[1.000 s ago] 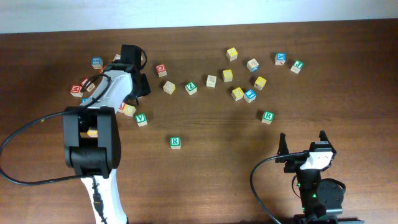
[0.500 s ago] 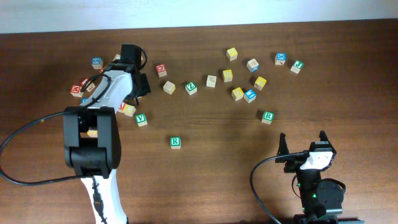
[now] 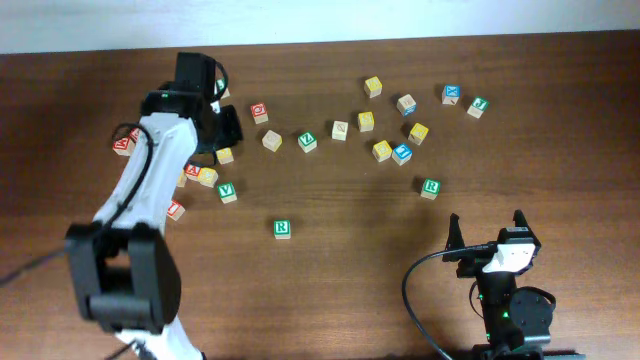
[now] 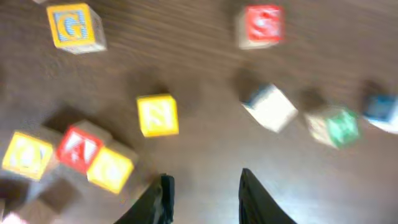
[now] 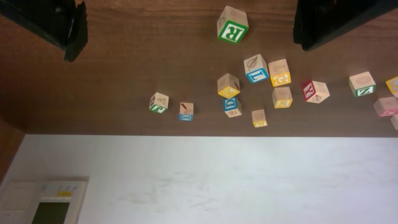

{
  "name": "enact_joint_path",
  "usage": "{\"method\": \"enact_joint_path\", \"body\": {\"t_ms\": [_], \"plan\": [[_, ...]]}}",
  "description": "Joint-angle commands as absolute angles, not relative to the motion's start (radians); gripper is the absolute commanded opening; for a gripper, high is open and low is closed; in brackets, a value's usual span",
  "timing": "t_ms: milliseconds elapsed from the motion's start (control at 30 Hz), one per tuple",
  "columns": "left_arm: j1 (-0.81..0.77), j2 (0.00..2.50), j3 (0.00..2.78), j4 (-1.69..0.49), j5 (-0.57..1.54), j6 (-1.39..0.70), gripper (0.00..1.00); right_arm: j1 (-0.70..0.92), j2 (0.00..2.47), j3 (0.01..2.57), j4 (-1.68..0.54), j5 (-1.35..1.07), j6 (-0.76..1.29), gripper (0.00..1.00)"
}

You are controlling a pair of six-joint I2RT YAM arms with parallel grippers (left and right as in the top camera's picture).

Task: Spell out RSS
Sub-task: 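Lower and close the left gripper on the yellow S block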

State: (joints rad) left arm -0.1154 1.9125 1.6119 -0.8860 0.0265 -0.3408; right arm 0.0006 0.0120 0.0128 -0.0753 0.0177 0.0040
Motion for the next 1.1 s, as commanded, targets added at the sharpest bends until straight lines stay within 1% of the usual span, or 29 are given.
{"method": "enact_joint_path", "body": {"t_ms": [0, 100, 133, 200, 233, 333, 500, 533, 833, 933, 1067], "plan": [[-0.172, 1.860, 1.612, -0.922, 0.008, -0.343, 0.34, 0.006, 0.004, 0.006, -0.081, 0.012, 0.015, 0.98], [-0.175, 1.879, 1.603, -0.923, -0.104, -0.364, 0.57, 0.006, 0.004, 0.006, -0.081, 0.012, 0.015, 0.98], [-0.171, 1.891, 1.603, -0.924, -0.117, -0.367, 0.61, 0.006, 0.004, 0.006, -0.081, 0.012, 0.015, 0.98], [-0.159, 1.921, 1.603, -0.922, -0.133, -0.384, 0.65, 0.006, 0.004, 0.006, -0.081, 0.012, 0.015, 0.98], [-0.153, 1.937, 1.603, -0.921, -0.141, -0.393, 0.72, 0.006, 0.004, 0.006, -0.081, 0.012, 0.015, 0.98], [-0.125, 2.003, 1.603, -0.907, -0.162, -0.399, 0.79, 0.006, 0.004, 0.006, -0.081, 0.012, 0.015, 0.98], [-0.084, 2.088, 1.603, -0.872, -0.161, -0.393, 0.81, 0.006, 0.004, 0.006, -0.081, 0.012, 0.015, 0.98], [-0.082, 2.109, 1.603, -0.846, -0.149, -0.365, 0.81, 0.006, 0.004, 0.006, -0.081, 0.012, 0.015, 0.98], [-0.089, 2.125, 1.603, -0.748, -0.146, -0.342, 0.80, 0.006, 0.004, 0.006, -0.081, 0.012, 0.015, 0.98], [-0.092, 2.134, 1.603, -0.741, -0.114, -0.342, 0.81, 0.006, 0.004, 0.006, -0.081, 0.012, 0.015, 0.98], [-0.092, 2.157, 1.603, -0.741, -0.093, -0.342, 0.79, 0.006, 0.004, 0.006, -0.081, 0.012, 0.015, 0.98]]}}
